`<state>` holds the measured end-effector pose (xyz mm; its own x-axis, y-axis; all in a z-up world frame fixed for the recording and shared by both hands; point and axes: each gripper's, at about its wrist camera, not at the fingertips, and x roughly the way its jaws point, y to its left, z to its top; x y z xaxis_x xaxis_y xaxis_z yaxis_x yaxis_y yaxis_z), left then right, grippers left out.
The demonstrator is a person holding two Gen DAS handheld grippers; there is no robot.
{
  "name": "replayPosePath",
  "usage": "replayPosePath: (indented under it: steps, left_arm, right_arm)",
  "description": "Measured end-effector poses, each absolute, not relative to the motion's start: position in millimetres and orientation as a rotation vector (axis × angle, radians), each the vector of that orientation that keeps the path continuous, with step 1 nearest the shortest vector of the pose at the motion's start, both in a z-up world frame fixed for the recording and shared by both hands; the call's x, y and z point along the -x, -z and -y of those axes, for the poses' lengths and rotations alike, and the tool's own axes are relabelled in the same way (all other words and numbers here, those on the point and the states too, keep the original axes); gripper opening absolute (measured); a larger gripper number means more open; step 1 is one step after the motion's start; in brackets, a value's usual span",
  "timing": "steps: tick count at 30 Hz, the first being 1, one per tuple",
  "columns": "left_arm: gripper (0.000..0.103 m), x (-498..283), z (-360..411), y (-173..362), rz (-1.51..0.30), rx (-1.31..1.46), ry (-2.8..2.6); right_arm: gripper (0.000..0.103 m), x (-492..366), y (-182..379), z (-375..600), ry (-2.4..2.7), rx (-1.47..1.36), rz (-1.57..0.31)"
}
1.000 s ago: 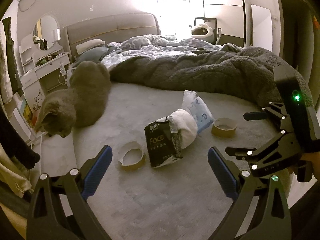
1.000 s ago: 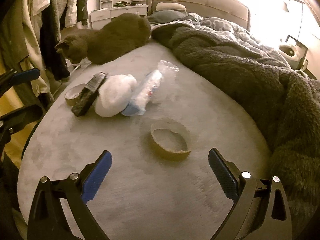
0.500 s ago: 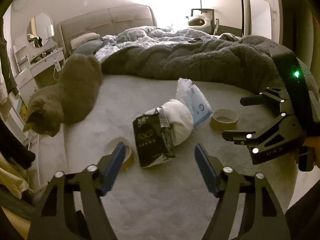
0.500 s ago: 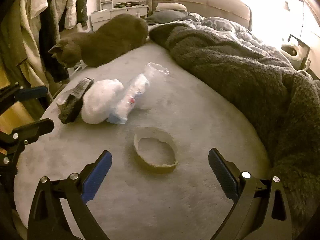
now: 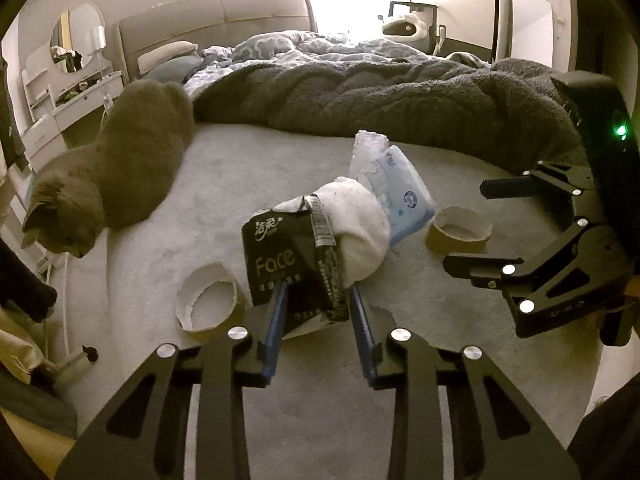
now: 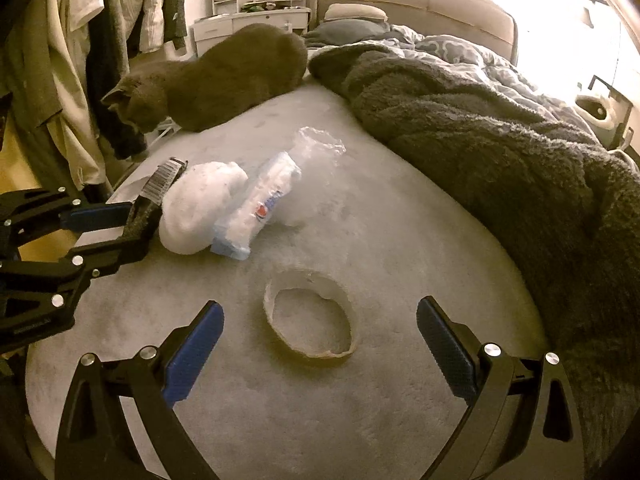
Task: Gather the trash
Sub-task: 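Grasp the black Face tissue packet with the left tool while the right tool grasps the cardboard tape roll, then carry the packet in the left tool while the right tool carries the tape roll to the bin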
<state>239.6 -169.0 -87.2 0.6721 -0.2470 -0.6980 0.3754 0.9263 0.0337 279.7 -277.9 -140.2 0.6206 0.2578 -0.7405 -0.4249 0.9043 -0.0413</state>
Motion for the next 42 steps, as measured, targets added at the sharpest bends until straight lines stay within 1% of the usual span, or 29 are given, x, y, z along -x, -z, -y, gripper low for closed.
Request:
replayPosePath:
  steps: [1, 2, 4, 9, 13, 14, 15, 16, 17, 18, 19, 20, 21, 22, 23, 26, 33, 42]
  left_arm:
    - [0.031, -240.0, 169.0, 87.0, -0.756, -0.179, 0.355]
    - [0.028, -240.0, 169.0, 87.3, -0.757, -0.177, 0.357]
    - [0.026, -240.4, 168.7, 87.9, -0.762, -0.175, 0.361]
    - [0.016, -238.2, 163.5, 81.8, -0.738, -0.157, 0.362]
    - [0.014, -236.0, 157.4, 74.7, -0.717, -0.13, 0.362]
    - [0.013, -234.5, 156.4, 72.6, -0.711, -0.124, 0.364]
    - [0.013, -233.8, 155.3, 70.6, -0.705, -0.118, 0.368]
    - [0.013, -232.3, 154.0, 67.6, -0.699, -0.109, 0.375]
    - [0.012, -230.8, 153.9, 65.3, -0.693, -0.105, 0.376]
    - [0.012, -229.4, 153.5, 63.0, -0.686, -0.103, 0.376]
    - [0.012, -228.0, 152.8, 59.8, -0.678, -0.101, 0.374]
    - [0.011, -227.4, 152.6, 57.9, -0.675, -0.101, 0.373]
    - [0.01, -226.5, 152.3, 56.0, -0.671, -0.1, 0.372]
    - [0.01, -225.1, 152.0, 53.1, -0.664, -0.1, 0.37]
    - [0.01, -224.3, 151.8, 51.8, -0.66, -0.101, 0.37]
    - [0.008, -221.7, 150.9, 46.9, -0.649, -0.1, 0.366]
    - [0.005, -215.0, 148.5, 37.7, -0.63, -0.116, 0.35]
    - [0.004, -207.3, 140.0, 23.7, -0.609, -0.104, 0.336]
  right_arm:
    - [0.098, -281.2, 141.7, 279.5, -0.396, 0.218, -0.817]
    - [0.098, -283.1, 143.7, 281.9, -0.394, 0.213, -0.825]
    - [0.098, -286.1, 146.3, 286.6, -0.397, 0.192, -0.835]
    - [0.098, -290.1, 146.6, 295.0, -0.427, 0.134, -0.839]
    - [0.098, -289.4, 146.3, 289.8, -0.457, 0.141, -0.834]
    - [0.095, -288.8, 146.5, 286.4, -0.466, 0.15, -0.833]
    - [0.086, -288.5, 147.0, 282.7, -0.474, 0.16, -0.836]
    - [0.081, -287.9, 147.8, 280.6, -0.475, 0.17, -0.842]
    - [0.073, -287.8, 149.3, 277.9, -0.476, 0.183, -0.849]
    - [0.069, -287.7, 151.5, 275.4, -0.475, 0.198, -0.858]
    - [0.068, -287.6, 153.1, 274.3, -0.475, 0.204, -0.864]
    - [0.064, -287.3, 153.7, 274.2, -0.475, 0.204, -0.867]
    - [0.058, -287.0, 153.3, 274.7, -0.473, 0.203, -0.869]
    - [0.054, -286.8, 152.2, 275.6, -0.471, 0.2, -0.871]
    - [0.047, -286.5, 150.9, 276.1, -0.469, 0.199, -0.872]
    - [0.045, -284.8, 147.7, 275.9, -0.454, 0.212, -0.867]
    - [0.045, -280.7, 134.7, 280.0, -0.409, 0.23, -0.854]
    - [0.045, -267.1, 108.7, 294.2, -0.358, 0.179, -0.816]
